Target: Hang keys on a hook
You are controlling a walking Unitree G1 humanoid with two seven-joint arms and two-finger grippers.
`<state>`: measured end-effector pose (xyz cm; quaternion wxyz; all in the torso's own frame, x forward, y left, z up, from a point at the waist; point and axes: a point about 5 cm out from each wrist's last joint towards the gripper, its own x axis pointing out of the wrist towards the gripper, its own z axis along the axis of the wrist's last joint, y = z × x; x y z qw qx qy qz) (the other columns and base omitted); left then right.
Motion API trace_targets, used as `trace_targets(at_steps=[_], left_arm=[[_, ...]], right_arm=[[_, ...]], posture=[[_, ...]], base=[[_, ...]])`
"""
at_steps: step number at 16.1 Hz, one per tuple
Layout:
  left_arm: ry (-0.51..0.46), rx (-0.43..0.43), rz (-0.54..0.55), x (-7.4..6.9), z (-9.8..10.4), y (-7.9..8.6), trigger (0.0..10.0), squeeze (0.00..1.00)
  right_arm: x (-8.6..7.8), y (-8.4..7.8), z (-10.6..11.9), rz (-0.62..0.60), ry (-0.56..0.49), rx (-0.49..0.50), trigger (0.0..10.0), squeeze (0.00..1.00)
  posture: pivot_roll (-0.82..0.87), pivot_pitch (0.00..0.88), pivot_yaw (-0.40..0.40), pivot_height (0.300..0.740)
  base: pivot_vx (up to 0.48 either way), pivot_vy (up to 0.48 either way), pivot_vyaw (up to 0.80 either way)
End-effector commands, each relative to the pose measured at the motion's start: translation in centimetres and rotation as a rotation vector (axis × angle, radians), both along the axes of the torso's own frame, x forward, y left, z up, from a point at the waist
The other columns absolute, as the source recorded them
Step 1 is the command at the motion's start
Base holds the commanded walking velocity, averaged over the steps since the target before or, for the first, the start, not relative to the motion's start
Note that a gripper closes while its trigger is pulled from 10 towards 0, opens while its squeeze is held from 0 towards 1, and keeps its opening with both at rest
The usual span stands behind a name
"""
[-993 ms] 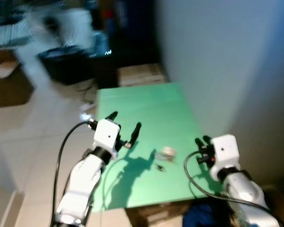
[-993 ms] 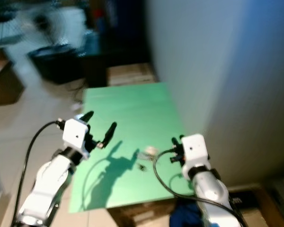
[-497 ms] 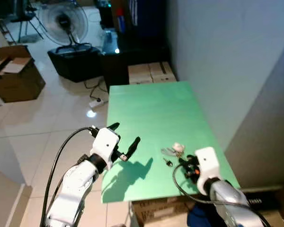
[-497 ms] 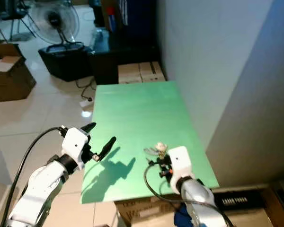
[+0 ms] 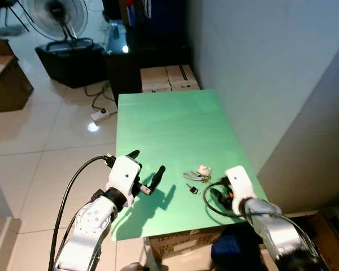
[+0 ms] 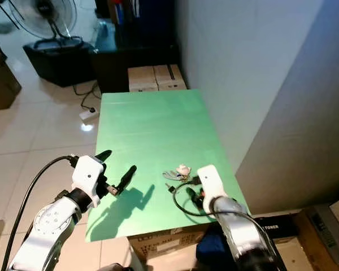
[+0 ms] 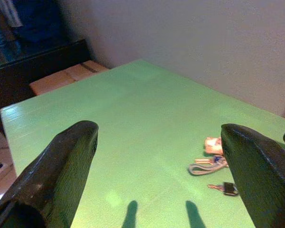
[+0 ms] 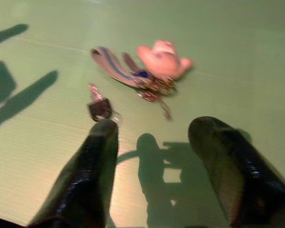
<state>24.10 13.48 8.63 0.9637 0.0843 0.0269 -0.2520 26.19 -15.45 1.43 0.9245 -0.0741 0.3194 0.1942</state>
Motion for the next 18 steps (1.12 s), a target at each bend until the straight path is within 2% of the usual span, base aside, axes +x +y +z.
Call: trace_targets(at_steps=[1,4,6,7,10,12,15,16,17,18], left_arm=[[-0.015,0.008,0.038,0.0,0.4,0.4,10.0,0.00],[0.004,-0.002,-0.006,-0.9,0.7,0.4,10.0,0.00],[0.046,-0.009,-0.130,-1.6,0.9,0.4,10.0,0.00],[0.080,-0.011,-0.231,-2.1,1.1,0.0,10.0,0.00],[0.108,0.004,-0.274,-2.1,1.4,0.2,10.0,0.00],[0.115,-0.004,-0.300,-2.0,1.6,-0.1,10.0,0.00],[0.126,-0.012,-0.312,-1.8,1.7,-0.3,10.0,0.00],[0.129,-0.013,-0.314,-1.6,1.7,-0.3,10.0,0.00],[0.129,-0.011,-0.313,-1.5,1.8,-0.2,10.0,0.00],[0.127,-0.006,-0.312,-1.3,1.9,-0.1,10.0,0.00]], right_arm=[[0.3,0.7,-0.2,0.033,0.016,0.032,10.0,1.00],[1.3,0.7,-0.3,0.015,0.020,0.059,10.0,1.00],[2.1,1.2,-0.3,0.020,0.036,0.062,10.0,1.00],[2.5,1.3,-0.5,0.022,0.050,0.042,10.0,1.00],[3.1,1.8,-0.9,0.058,0.126,0.026,10.0,1.00],[3.5,1.0,-1.2,0.035,0.185,-0.087,10.0,1.00],[3.6,0.8,-1.3,0.071,0.249,-0.123,10.0,1.00],[3.8,0.8,-1.2,0.081,0.244,-0.141,10.0,0.37],[4.0,1.0,-1.0,0.079,0.241,-0.141,10.0,0.00],[4.6,1.3,-0.5,0.066,0.228,-0.125,10.0,0.00]], posture=[[-0.04,0.066,-0.016,0.740],[-0.01,0.078,-0.027,0.740],[0.02,0.099,-0.027,0.740],[0.03,0.105,-0.024,0.740],[0.03,0.111,-0.003,0.740],[0.02,0.104,-0.001,0.740],[0.01,0.109,-0.002,0.740],[0.01,0.118,-0.003,0.740],[0.01,0.125,0.003,0.740],[0.01,0.133,0.005,0.740]], base=[[0.000,0.000,0.00],[0.000,0.000,0.00],[0.000,0.000,0.00],[0.000,0.000,0.00],[0.000,0.000,0.00],[0.000,0.000,0.00],[0.000,0.000,0.00],[0.000,0.000,0.00],[0.000,0.000,0.00],[0.000,0.000,0.00]])
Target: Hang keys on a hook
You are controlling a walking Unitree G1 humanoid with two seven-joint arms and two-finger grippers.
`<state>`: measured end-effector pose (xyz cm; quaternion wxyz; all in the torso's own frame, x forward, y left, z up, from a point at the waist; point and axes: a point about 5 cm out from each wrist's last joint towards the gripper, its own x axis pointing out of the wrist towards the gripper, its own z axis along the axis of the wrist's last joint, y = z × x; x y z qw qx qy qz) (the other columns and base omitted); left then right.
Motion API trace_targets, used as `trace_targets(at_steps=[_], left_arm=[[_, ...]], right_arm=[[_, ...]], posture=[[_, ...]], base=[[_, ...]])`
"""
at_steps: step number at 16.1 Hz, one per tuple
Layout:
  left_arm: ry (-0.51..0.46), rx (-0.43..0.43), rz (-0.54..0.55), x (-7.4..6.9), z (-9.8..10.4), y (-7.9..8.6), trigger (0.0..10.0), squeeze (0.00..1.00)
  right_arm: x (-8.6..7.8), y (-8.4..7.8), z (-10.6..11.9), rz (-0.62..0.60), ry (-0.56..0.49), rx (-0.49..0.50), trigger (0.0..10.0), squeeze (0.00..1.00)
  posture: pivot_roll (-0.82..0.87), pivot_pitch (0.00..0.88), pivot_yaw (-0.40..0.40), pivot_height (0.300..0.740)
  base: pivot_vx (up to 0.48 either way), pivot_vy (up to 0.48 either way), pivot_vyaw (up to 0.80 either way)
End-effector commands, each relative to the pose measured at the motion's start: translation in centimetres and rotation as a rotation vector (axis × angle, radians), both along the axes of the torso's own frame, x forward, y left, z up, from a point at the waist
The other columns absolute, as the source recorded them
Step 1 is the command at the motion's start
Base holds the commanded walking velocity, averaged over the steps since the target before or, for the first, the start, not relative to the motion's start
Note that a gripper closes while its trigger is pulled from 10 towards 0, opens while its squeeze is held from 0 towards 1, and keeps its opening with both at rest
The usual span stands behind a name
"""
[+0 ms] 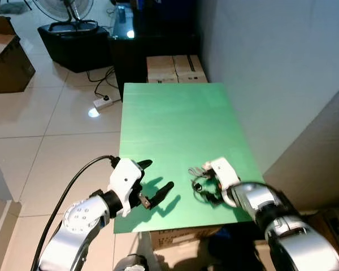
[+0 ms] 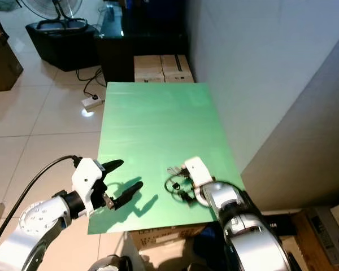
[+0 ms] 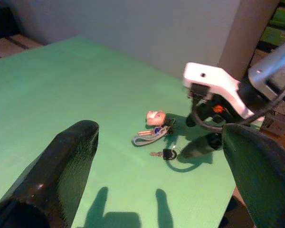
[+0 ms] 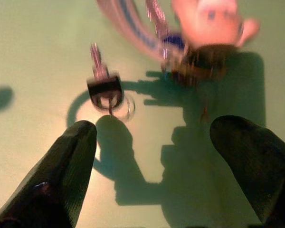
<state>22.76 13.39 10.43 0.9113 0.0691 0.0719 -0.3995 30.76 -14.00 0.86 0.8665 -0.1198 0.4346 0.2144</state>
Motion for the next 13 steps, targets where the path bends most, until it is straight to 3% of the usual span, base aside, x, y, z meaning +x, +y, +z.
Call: trace_targets(at_steps=[1,4,8,13], left_arm=[[0.001,0.004,-0.008,0.2,0.2,0.0,10.0,0.00],[-0.007,0.013,-0.010,0.3,0.4,-0.1,10.0,0.00],[0.003,0.010,0.003,-0.1,0.4,0.1,10.0,0.00],[0.009,0.007,-0.002,0.1,0.3,0.0,10.0,0.00]], right_arm=[[0.4,0.2,0.3,-0.010,-0.006,0.014,10.0,0.00],[0.8,0.7,0.8,0.011,0.000,0.023,10.0,0.00],[1.0,2.1,1.3,-0.016,0.052,0.144,10.0,0.00],[0.6,1.7,0.9,-0.022,0.104,0.116,10.0,0.00]], posture=[[0.01,0.141,0.002,0.740],[0.02,0.167,-0.015,0.740],[0.02,0.188,-0.016,0.740],[0.01,0.191,-0.019,0.740]], base=[[0.000,0.000,0.00],[0.000,0.000,0.00],[0.000,0.000,0.00],[0.000,0.000,0.00]])
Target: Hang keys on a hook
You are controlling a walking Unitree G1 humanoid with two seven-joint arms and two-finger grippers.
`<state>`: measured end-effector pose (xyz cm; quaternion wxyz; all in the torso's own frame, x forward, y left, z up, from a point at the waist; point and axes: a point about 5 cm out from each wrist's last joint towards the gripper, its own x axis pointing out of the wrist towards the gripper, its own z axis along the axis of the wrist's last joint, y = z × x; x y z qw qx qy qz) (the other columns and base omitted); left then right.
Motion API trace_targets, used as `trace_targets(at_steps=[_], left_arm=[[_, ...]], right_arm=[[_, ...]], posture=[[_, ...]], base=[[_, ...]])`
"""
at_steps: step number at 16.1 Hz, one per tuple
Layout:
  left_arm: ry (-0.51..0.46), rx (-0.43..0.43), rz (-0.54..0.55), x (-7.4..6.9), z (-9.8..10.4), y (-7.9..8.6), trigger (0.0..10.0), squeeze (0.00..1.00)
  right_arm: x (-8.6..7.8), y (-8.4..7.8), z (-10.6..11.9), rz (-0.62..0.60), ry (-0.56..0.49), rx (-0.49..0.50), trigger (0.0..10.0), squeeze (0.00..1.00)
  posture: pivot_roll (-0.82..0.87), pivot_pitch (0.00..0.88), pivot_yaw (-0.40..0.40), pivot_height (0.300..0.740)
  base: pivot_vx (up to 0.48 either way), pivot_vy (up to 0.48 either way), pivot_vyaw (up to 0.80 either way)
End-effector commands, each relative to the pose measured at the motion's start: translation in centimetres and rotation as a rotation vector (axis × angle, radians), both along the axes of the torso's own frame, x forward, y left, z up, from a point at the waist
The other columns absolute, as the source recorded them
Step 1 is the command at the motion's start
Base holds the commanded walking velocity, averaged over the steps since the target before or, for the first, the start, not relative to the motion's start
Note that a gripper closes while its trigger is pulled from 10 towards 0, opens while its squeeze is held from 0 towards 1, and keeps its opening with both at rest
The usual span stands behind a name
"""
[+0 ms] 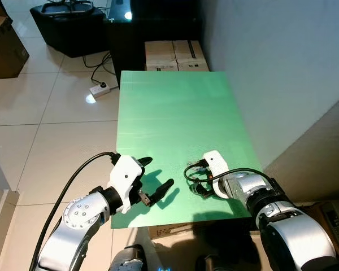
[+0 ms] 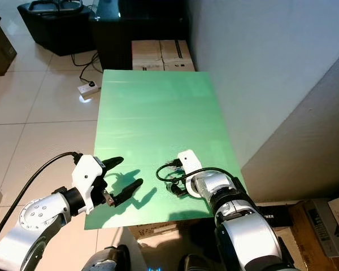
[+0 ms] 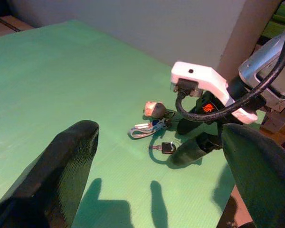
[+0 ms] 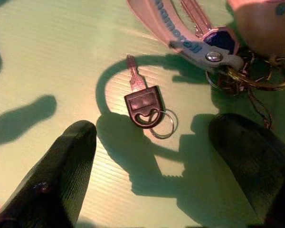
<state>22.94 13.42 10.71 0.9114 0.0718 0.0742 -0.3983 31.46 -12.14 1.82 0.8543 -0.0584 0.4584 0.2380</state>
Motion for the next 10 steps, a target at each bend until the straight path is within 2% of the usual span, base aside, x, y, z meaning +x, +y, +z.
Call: trace_targets(at_steps=[1,7,8,9,10], left_arm=[[0.009,-0.001,-0.006,-0.10,-0.04,-0.07,10.0,0.00],[0.021,-0.007,-0.003,-0.48,-0.30,-0.21,10.0,0.00],[0.023,-0.007,-0.005,-0.55,-0.32,-0.23,10.0,0.00],[0.022,-0.006,-0.008,-0.52,-0.30,-0.28,10.0,0.00],[0.020,-0.005,-0.007,-0.48,-0.28,-0.28,10.0,0.00]], right_arm=[[-0.07,-0.32,-0.08,-0.001,0.012,-0.011,10.0,0.00],[-0.01,-0.88,-0.21,-0.023,-0.018,-0.035,10.0,0.00],[-0.01,-0.87,-0.21,-0.025,-0.017,-0.033,7.9,0.00],[-0.02,-0.87,-0.24,-0.027,-0.019,-0.031,4.4,0.00],[-0.03,-0.89,-0.26,-0.028,-0.022,-0.032,3.0,0.00]], posture=[[0.00,0.196,-0.015,0.740],[0.00,0.204,-0.025,0.740],[0.00,0.211,-0.023,0.740],[0.00,0.214,-0.025,0.740],[0.00,0.214,-0.026,0.740]], base=[[0.000,0.000,0.00],[0.000,0.000,0.00],[0.000,0.000,0.00],[0.000,0.000,0.00],[0.000,0.000,0.00]])
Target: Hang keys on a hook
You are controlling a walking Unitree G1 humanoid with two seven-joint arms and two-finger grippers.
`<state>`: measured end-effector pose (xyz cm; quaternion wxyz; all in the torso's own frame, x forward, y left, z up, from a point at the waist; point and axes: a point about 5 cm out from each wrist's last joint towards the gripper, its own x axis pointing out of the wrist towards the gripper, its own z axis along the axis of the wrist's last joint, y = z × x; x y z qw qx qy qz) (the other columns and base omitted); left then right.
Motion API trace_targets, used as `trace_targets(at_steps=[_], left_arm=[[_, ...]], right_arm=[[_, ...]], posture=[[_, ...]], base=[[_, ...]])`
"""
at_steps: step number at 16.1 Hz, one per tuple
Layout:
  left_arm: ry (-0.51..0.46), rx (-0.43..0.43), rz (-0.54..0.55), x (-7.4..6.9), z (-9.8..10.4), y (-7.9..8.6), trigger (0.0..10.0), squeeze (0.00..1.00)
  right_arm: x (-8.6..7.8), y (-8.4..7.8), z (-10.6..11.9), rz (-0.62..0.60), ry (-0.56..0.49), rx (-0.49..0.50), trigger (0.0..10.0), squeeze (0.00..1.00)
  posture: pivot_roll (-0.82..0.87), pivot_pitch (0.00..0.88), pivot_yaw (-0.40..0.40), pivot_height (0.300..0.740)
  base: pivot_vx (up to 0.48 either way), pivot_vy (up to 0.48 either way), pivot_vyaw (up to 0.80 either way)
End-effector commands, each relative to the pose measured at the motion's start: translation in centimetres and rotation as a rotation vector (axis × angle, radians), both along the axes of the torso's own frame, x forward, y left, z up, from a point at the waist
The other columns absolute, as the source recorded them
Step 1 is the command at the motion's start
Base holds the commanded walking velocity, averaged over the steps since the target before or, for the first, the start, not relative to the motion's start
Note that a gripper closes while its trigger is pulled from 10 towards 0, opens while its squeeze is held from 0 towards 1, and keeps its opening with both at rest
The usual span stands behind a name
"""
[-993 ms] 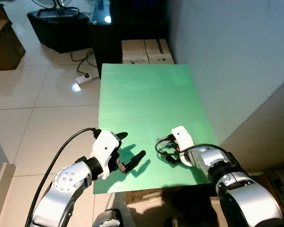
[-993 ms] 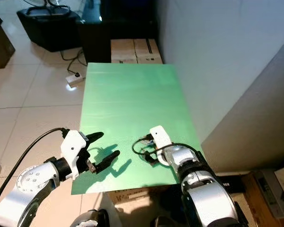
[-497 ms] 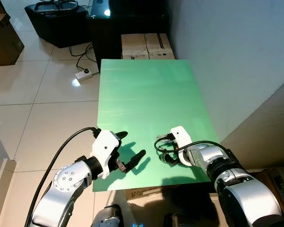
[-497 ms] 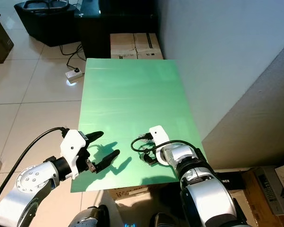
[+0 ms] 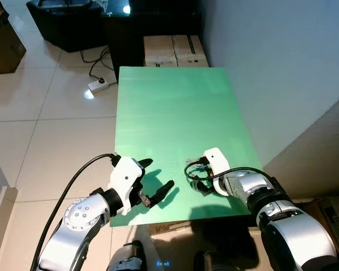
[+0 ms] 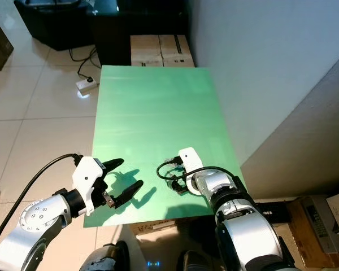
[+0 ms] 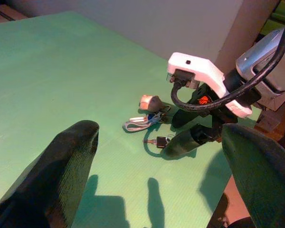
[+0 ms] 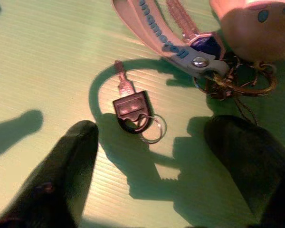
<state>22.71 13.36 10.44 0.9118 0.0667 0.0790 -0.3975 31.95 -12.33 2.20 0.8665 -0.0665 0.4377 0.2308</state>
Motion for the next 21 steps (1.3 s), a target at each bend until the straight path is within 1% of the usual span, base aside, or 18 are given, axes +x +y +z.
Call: trace_targets(at_steps=[1,2,3,4,17,21], left_arm=[[0.004,0.002,-0.010,-0.2,0.0,-0.2,10.0,0.00],[0.004,0.001,-0.012,-0.3,0.0,-0.3,10.0,0.00],[0.006,-0.001,-0.013,-0.3,0.0,-0.3,10.0,0.00],[0.007,-0.003,-0.015,-0.3,0.0,-0.4,10.0,0.00],[0.013,-0.015,-0.041,-0.5,0.1,-1.1,10.0,0.00],[0.011,-0.018,-0.046,-0.3,0.1,-1.4,10.0,0.00]], right_arm=[[-0.5,-0.8,-0.7,-0.020,0.023,-0.026,2.1,0.00],[-0.5,-0.8,-0.7,-0.019,0.021,-0.030,1.3,0.00],[-0.5,-0.8,-0.6,-0.018,0.018,-0.033,0.3,0.00],[-0.4,-0.8,-0.6,-0.018,0.018,-0.030,0.0,0.00],[-0.6,-1.5,-0.7,-0.032,0.025,-0.022,0.0,0.00],[-0.2,-1.7,-0.4,-0.064,-0.006,-0.006,0.0,0.00]], posture=[[0.00,0.214,-0.029,0.740],[0.00,0.214,-0.033,0.740],[0.00,0.210,-0.034,0.740],[0.00,0.208,-0.033,0.740],[-0.02,0.203,-0.038,0.740],[-0.02,0.190,-0.036,0.740]], base=[[0.000,0.000,0.00],[0.000,0.000,0.00],[0.000,0.000,0.00],[0.000,0.000,0.00],[0.000,0.000,0.00],[0.000,0.000,0.00]])
